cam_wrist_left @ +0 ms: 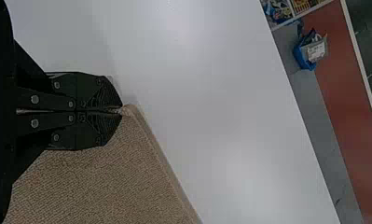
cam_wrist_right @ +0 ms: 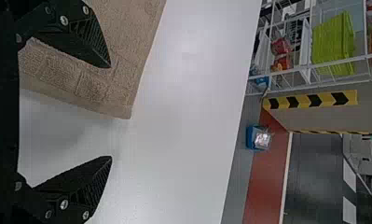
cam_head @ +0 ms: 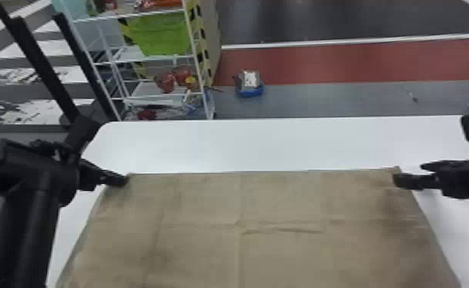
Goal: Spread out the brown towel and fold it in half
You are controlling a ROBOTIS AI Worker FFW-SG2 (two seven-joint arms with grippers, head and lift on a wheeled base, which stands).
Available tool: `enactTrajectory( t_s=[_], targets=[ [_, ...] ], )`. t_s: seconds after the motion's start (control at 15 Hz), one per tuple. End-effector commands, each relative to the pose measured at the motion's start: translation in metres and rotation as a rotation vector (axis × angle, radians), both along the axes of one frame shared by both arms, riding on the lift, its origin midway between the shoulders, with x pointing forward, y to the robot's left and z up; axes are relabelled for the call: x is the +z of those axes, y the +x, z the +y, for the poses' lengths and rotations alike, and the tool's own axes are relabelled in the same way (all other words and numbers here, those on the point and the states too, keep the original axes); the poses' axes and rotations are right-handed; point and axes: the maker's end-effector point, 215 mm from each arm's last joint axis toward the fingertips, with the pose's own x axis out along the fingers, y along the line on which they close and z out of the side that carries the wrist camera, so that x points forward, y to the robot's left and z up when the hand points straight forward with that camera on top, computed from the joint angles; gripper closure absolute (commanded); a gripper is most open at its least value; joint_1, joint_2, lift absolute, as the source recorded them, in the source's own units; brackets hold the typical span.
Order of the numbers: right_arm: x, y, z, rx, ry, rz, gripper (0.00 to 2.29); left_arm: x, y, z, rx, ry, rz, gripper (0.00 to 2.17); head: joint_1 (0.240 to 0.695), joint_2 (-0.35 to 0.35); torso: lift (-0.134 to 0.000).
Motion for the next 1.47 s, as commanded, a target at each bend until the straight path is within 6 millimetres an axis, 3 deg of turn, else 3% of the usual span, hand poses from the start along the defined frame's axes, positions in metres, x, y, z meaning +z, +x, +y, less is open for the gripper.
enactTrajectory(
  t_s=[0.0, 0.53, 0.6, 0.67, 1.0, 1.13, 1.4],
  targets=[
    [-0.007, 0.009, 0.011, 0.022, -0.012, 0.010, 0.29, -0.001, -0.003, 0.001, -0.003, 0.003, -0.001, 1.37, 0.695, 0.168, -0.134],
    [-0.019, 0.004, 0.020, 0.032, -0.015, 0.073, 0.41, -0.001, -0.009, 0.002, -0.009, -0.001, -0.008, 1.37, 0.695, 0.190, -0.134],
    [-0.019, 0.004, 0.022, 0.037, -0.011, 0.072, 0.60, -0.002, -0.010, 0.003, -0.008, 0.001, -0.007, 1.37, 0.695, 0.191, -0.134],
    [-0.020, 0.004, 0.021, 0.034, -0.012, 0.072, 0.61, -0.001, -0.009, 0.004, -0.010, 0.002, -0.011, 1.37, 0.695, 0.191, -0.134],
    [-0.017, 0.008, 0.027, 0.046, -0.026, 0.055, 0.62, -0.003, -0.012, 0.002, -0.027, 0.002, -0.014, 1.37, 0.695, 0.194, -0.134],
    [-0.017, 0.008, 0.029, 0.038, -0.016, 0.064, 0.24, -0.003, -0.012, 0.002, -0.030, 0.003, -0.015, 1.37, 0.695, 0.197, -0.134],
    [-0.018, 0.017, 0.022, 0.016, -0.029, 0.064, 0.35, -0.003, -0.012, 0.001, -0.037, 0.004, -0.017, 1.37, 0.695, 0.197, -0.134]
  ],
)
